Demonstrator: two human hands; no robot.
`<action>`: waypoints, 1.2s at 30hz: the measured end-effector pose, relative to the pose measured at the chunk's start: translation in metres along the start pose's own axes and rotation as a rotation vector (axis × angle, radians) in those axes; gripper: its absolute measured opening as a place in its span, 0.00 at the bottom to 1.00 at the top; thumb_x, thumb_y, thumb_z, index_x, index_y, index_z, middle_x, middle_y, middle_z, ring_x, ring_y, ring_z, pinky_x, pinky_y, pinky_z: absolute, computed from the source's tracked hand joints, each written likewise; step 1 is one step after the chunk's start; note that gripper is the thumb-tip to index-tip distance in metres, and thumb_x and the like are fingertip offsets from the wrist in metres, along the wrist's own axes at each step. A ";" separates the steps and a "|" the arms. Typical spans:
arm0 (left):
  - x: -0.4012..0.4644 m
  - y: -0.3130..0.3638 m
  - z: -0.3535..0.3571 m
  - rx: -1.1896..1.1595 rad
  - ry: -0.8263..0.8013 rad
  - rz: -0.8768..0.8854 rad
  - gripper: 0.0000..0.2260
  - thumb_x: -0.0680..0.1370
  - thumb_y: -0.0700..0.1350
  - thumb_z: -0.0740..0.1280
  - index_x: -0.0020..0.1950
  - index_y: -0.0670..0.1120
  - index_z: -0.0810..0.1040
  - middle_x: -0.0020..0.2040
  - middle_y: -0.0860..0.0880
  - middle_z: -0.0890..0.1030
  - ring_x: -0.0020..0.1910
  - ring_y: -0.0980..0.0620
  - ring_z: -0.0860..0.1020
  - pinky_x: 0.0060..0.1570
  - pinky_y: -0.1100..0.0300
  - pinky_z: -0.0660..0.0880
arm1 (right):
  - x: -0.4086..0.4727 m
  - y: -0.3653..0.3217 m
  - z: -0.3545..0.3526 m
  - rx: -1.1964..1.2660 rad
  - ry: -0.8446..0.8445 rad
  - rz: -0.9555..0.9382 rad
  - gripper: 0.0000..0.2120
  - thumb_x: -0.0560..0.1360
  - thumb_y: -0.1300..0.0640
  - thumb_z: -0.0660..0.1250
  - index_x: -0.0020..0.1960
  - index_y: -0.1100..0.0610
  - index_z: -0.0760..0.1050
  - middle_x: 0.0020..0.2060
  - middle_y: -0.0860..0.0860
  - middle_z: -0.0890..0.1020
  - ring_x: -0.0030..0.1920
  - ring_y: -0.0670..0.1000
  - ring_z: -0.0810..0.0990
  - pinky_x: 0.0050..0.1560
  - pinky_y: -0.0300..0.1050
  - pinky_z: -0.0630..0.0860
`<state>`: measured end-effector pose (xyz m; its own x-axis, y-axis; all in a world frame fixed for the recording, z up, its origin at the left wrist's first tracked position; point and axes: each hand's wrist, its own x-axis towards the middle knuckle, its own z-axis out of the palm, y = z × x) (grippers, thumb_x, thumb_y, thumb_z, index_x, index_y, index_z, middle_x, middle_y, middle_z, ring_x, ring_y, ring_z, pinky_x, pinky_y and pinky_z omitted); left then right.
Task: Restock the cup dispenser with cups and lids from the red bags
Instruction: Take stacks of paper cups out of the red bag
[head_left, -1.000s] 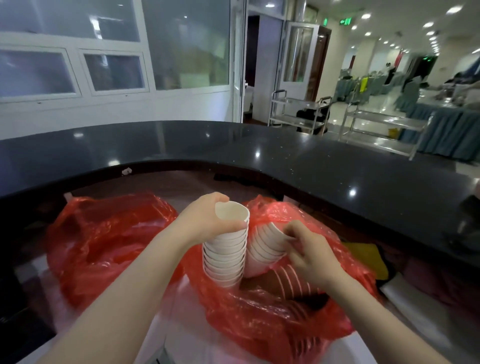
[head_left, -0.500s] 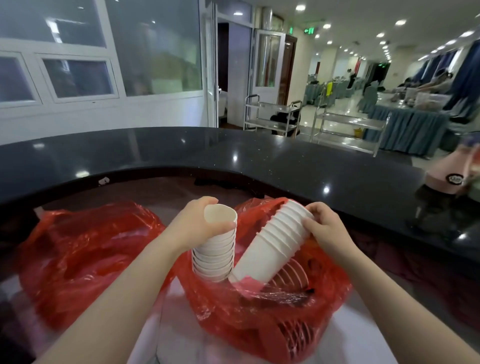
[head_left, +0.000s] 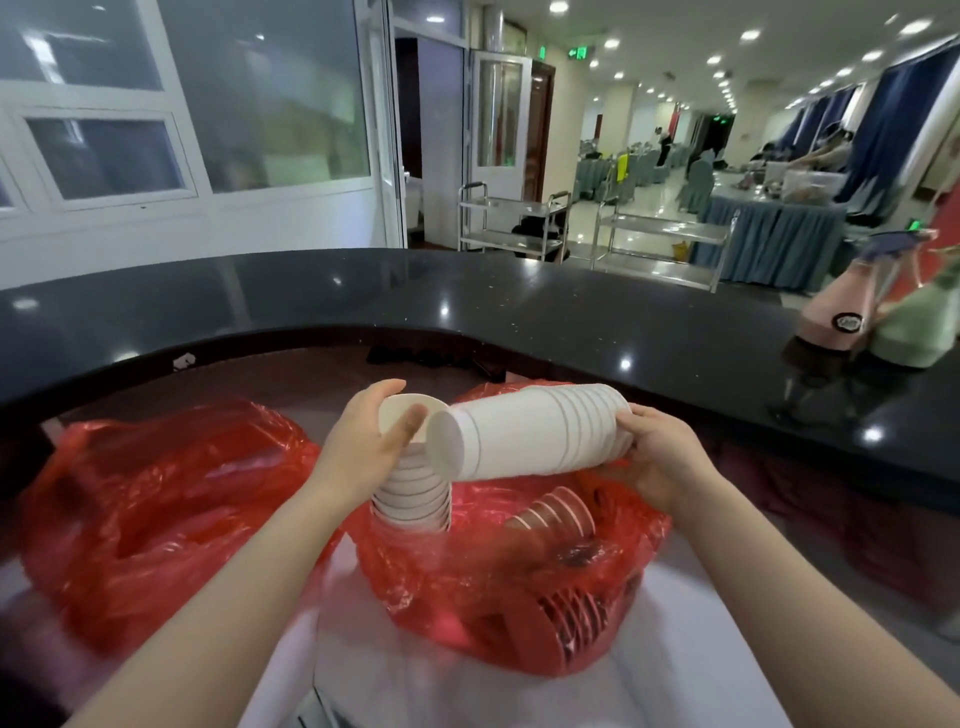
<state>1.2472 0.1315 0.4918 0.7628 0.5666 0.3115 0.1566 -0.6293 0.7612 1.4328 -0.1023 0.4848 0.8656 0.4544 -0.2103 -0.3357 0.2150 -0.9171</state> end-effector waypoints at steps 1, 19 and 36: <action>-0.003 0.001 0.000 -0.073 0.012 0.006 0.46 0.66 0.79 0.49 0.70 0.47 0.69 0.66 0.53 0.72 0.64 0.55 0.69 0.59 0.64 0.63 | -0.005 -0.002 0.003 0.051 0.000 0.017 0.09 0.79 0.64 0.59 0.55 0.63 0.77 0.48 0.59 0.82 0.46 0.59 0.82 0.34 0.55 0.80; -0.010 -0.015 -0.009 -0.217 0.030 -0.018 0.33 0.68 0.72 0.52 0.61 0.51 0.74 0.53 0.59 0.78 0.52 0.60 0.76 0.44 0.66 0.68 | -0.071 -0.078 0.135 -0.671 -0.082 -0.793 0.08 0.73 0.59 0.71 0.51 0.53 0.79 0.39 0.48 0.82 0.41 0.49 0.80 0.47 0.50 0.79; -0.041 -0.077 0.027 -0.195 -0.312 -0.097 0.32 0.67 0.43 0.78 0.65 0.58 0.68 0.57 0.60 0.79 0.58 0.61 0.77 0.59 0.59 0.74 | -0.052 -0.017 0.146 -1.068 -0.274 -0.887 0.27 0.71 0.53 0.74 0.68 0.52 0.69 0.75 0.56 0.56 0.74 0.55 0.54 0.71 0.46 0.55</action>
<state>1.2208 0.1424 0.4050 0.9092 0.4110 0.0675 0.1383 -0.4508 0.8819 1.3389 -0.0033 0.5606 0.4976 0.6938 0.5207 0.8191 -0.1781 -0.5454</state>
